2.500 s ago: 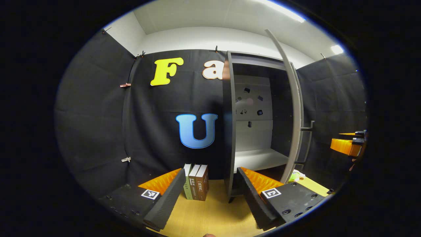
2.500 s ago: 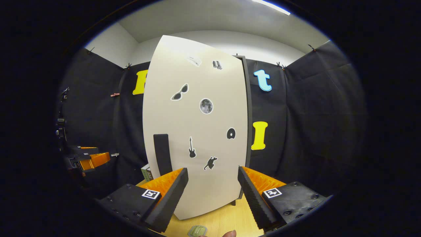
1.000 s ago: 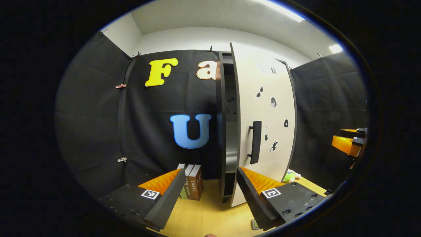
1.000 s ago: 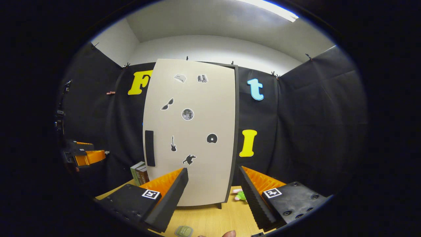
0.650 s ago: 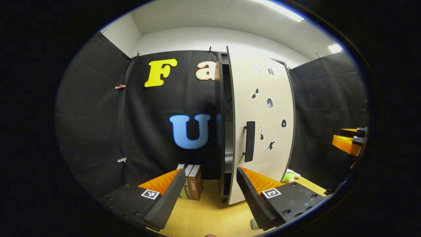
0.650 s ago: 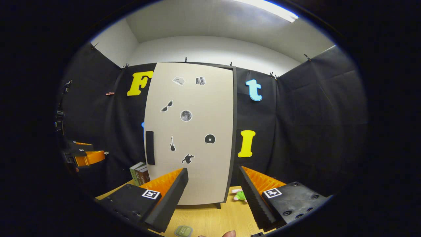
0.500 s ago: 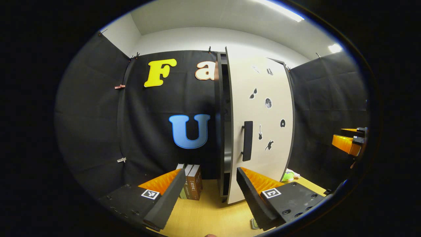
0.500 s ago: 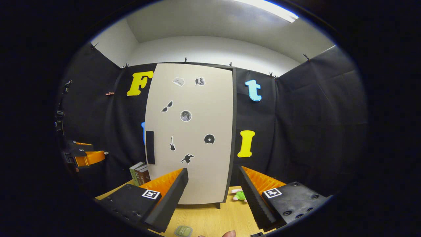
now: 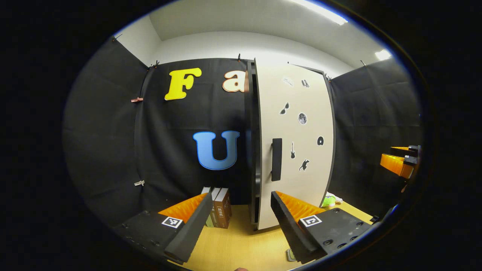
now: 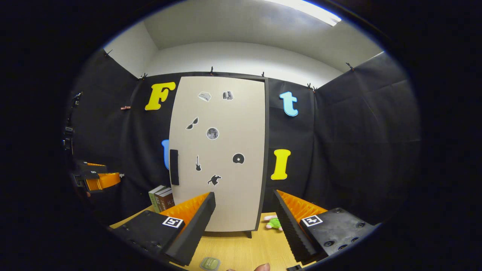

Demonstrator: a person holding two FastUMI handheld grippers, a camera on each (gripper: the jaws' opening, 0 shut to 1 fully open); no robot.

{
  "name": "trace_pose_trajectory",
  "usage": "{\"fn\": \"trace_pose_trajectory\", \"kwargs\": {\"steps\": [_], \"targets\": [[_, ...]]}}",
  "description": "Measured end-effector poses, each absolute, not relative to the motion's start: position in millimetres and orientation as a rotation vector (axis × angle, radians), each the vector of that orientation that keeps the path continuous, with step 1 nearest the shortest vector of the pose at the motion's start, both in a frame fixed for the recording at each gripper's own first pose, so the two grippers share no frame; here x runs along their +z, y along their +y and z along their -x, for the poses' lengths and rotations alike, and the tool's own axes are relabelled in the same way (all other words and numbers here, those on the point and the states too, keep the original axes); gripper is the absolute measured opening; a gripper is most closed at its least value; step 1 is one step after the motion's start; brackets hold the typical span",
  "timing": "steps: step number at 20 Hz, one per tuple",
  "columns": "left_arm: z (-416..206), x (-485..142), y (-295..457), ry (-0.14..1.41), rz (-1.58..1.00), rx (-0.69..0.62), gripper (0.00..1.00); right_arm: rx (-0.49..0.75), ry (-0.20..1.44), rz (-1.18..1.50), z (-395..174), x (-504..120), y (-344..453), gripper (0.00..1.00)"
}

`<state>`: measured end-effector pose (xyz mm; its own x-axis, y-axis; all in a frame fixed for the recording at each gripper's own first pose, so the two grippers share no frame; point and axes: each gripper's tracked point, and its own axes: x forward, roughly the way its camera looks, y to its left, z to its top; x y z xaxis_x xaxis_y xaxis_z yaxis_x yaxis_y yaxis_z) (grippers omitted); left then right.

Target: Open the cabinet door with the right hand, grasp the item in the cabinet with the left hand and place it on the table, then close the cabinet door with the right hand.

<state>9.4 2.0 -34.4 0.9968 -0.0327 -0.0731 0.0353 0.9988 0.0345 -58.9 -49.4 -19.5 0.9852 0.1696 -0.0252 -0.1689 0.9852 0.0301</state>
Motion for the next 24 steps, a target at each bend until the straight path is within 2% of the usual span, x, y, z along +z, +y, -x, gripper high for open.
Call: {"fn": "trace_pose_trajectory", "kwargs": {"steps": [24], "targets": [[2,-28,4,0.065,-0.049,-0.043,0.97,0.155,0.003,-0.042,60,-10,-48,0.98]]}}
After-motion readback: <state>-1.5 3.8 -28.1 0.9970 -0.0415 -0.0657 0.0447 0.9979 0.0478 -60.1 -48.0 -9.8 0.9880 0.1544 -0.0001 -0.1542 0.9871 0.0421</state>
